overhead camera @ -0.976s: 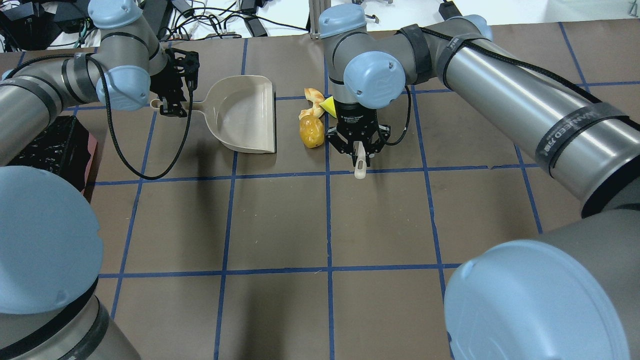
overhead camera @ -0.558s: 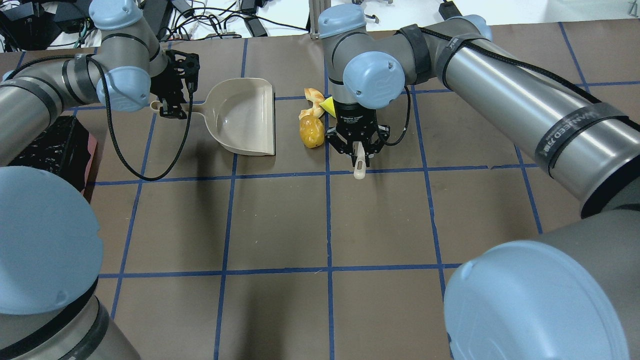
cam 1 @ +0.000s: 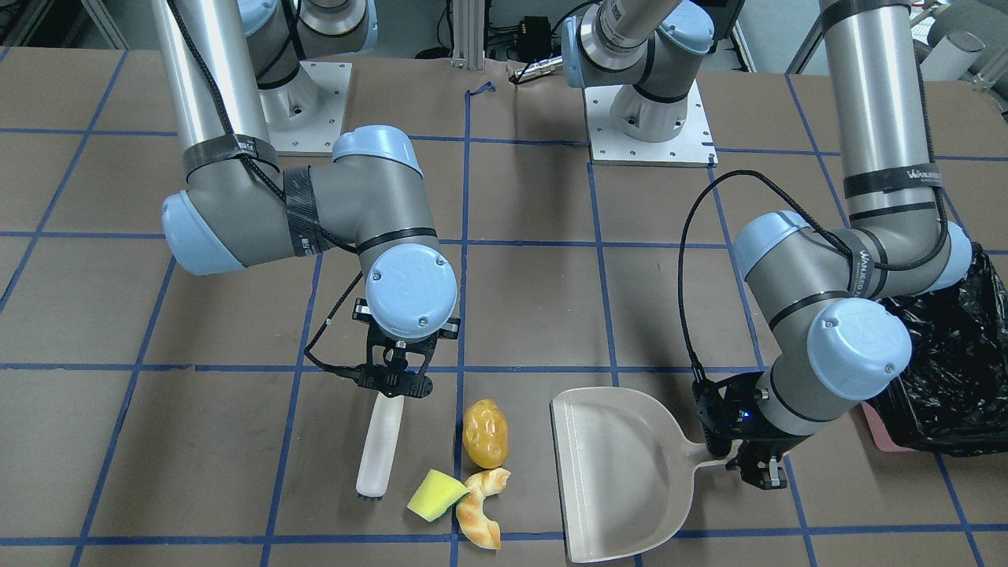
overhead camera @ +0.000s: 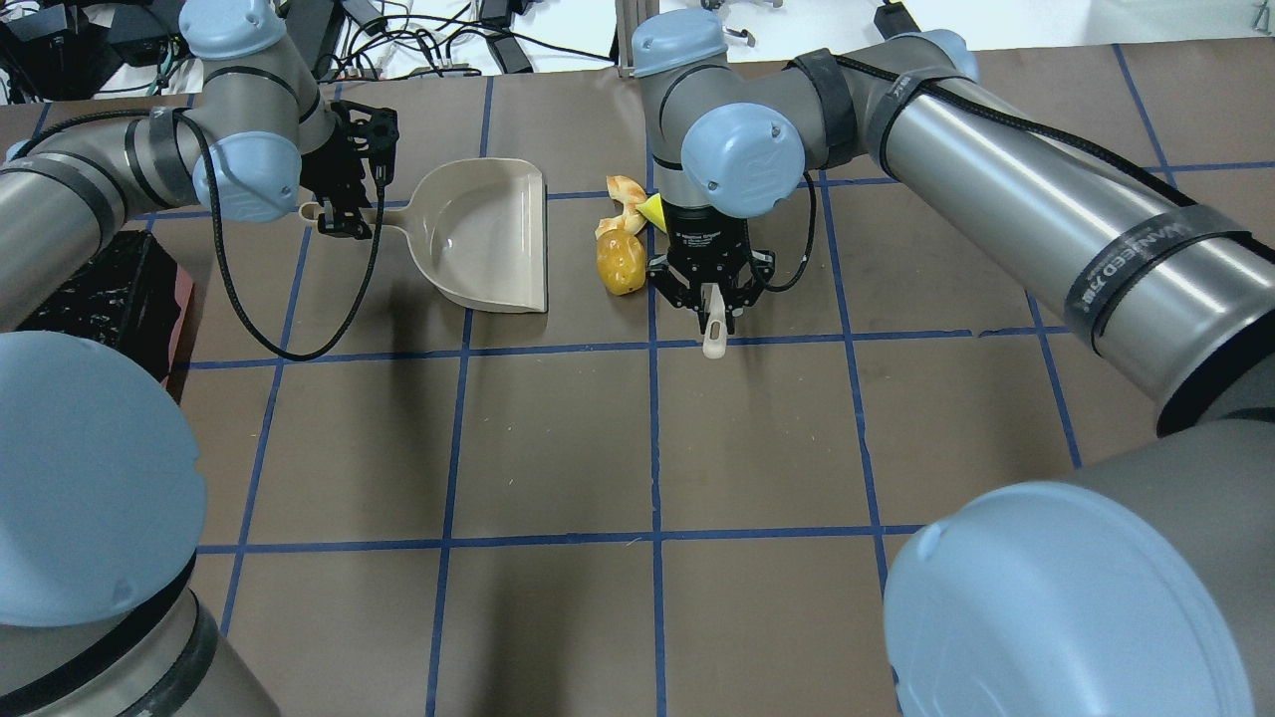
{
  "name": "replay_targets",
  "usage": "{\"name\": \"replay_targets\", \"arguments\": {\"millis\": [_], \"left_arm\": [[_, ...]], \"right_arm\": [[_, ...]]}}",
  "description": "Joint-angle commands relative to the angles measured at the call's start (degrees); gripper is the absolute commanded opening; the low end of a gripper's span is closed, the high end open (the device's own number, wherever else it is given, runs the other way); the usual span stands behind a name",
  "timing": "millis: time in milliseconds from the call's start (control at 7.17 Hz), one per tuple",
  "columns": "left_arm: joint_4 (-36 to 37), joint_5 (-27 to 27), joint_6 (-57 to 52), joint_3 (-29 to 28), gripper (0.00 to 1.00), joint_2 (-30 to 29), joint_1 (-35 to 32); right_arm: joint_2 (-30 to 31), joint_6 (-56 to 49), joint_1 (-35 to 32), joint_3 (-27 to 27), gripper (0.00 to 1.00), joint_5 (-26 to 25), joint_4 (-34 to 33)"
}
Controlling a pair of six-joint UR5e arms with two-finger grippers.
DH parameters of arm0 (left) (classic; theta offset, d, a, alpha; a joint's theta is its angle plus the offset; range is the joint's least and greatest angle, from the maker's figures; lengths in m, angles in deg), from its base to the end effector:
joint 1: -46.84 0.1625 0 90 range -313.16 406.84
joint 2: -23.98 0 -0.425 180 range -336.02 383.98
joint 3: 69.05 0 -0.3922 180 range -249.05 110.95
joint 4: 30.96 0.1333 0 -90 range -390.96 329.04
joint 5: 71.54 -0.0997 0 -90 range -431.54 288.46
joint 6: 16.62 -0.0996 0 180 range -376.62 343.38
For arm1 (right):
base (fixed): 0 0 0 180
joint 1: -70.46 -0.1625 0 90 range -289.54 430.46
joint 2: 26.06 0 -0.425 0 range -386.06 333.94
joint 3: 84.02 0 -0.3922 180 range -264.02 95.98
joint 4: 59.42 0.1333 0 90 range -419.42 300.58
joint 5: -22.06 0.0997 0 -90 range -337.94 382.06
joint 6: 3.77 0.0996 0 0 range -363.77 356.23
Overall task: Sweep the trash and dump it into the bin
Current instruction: 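Lower the brush with the right gripper behind the potato and sponge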
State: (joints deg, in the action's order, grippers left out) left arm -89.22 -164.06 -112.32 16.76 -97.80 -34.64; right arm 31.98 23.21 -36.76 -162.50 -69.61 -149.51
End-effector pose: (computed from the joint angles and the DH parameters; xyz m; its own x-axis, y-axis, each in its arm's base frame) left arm -0.0270 -0.6897 0.2501 -0.0490 0.9965 -0.0677 0.9973 0.0524 0.0508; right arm 0.3174 -0.5835 0.2581 -0.9741 0.1340 0.1821 0.1844 0.9367 0.2975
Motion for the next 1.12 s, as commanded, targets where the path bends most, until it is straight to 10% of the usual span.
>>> {"name": "replay_targets", "arguments": {"millis": [0, 976], "left_arm": [[-0.09, -0.11, -0.10, 0.05, 0.00, -0.30, 0.00], [-0.09, -0.29, 0.07, -0.03, 0.00, -0.30, 0.00]], "right_arm": [[0.05, 0.00, 0.00, 0.00, 0.19, 0.00, 0.00], [-1.52, 0.09, 0.00, 0.61, 0.18, 1.06, -0.70]]}}
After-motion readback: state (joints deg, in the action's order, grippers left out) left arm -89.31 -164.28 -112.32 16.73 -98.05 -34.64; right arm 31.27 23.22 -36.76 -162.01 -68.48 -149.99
